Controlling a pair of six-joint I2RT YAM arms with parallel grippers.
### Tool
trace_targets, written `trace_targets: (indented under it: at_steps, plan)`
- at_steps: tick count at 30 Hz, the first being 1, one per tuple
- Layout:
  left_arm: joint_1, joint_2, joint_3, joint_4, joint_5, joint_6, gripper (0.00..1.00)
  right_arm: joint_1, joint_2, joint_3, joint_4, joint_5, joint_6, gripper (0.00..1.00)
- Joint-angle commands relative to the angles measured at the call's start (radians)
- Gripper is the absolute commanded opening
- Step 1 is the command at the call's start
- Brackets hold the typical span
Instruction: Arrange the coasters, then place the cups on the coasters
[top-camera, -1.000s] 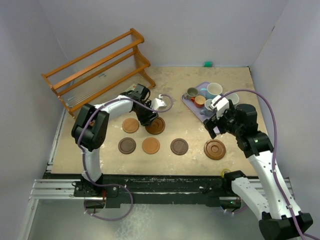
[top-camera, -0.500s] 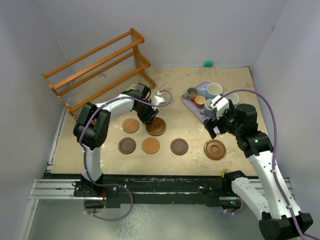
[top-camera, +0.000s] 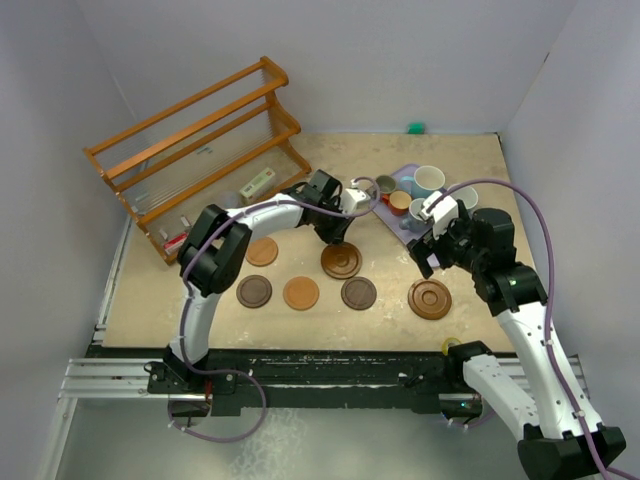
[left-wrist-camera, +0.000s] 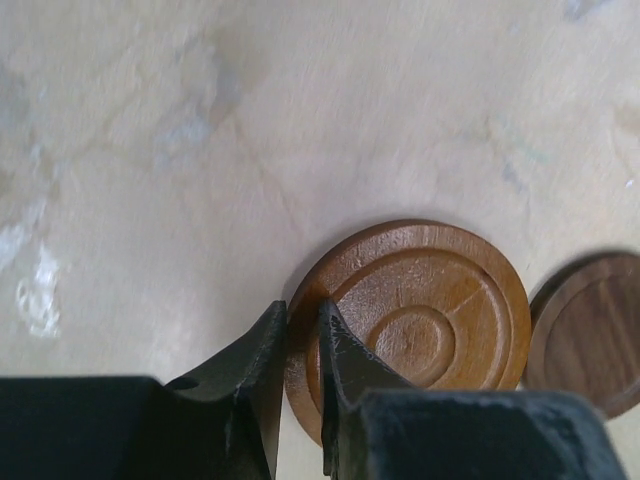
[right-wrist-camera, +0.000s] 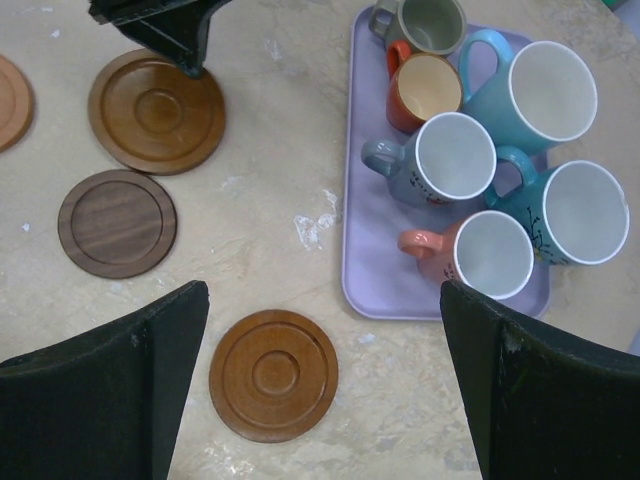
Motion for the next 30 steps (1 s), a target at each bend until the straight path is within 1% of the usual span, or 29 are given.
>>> trace_targets:
  at_steps: [1, 5, 11, 13, 15, 18, 21, 23, 26, 30]
  plan:
    - [-0.049, 0.137, 0.056, 0.03, -0.032, -0.081, 0.12, -0.005, -0.007, 0.031, -0.046, -0.02, -0.058, 1.0]
    - [-0.064, 0.195, 0.141, 0.045, 0.003, -0.119, 0.1, -0.005, 0.0, 0.02, -0.098, -0.036, -0.111, 1.0]
    - [-0.111, 0.271, 0.279, 0.046, 0.019, -0.164, 0.09, -0.002, -0.008, -0.03, -0.103, -0.141, -0.16, 1.0]
    - [-0.114, 0.281, 0.308, 0.035, 0.045, -0.181, 0.09, 0.002, -0.011, -0.045, -0.105, -0.179, -0.182, 1.0]
    - [-0.113, 0.265, 0.325, 0.015, 0.076, -0.164, 0.12, 0.01, -0.015, -0.068, -0.107, -0.205, -0.21, 1.0]
    - [-0.102, 0.189, 0.288, 0.031, 0.112, -0.119, 0.24, 0.021, -0.012, -0.089, -0.103, -0.213, -0.253, 1.0]
    - [-0.072, 0.101, 0.24, 0.045, 0.132, -0.077, 0.41, 0.033, 0.005, -0.097, -0.09, -0.215, -0.254, 1.0]
    - [-0.051, 0.037, 0.198, 0.045, 0.15, -0.046, 0.48, 0.035, 0.006, -0.096, -0.079, -0.215, -0.234, 1.0]
    - [-0.03, -0.05, 0.096, 0.046, 0.167, 0.029, 0.53, 0.035, -0.01, -0.077, -0.067, -0.179, -0.172, 1.0]
    - [-0.039, -0.151, -0.067, 0.06, 0.16, 0.123, 0.55, 0.035, -0.021, -0.022, -0.079, -0.089, -0.062, 1.0]
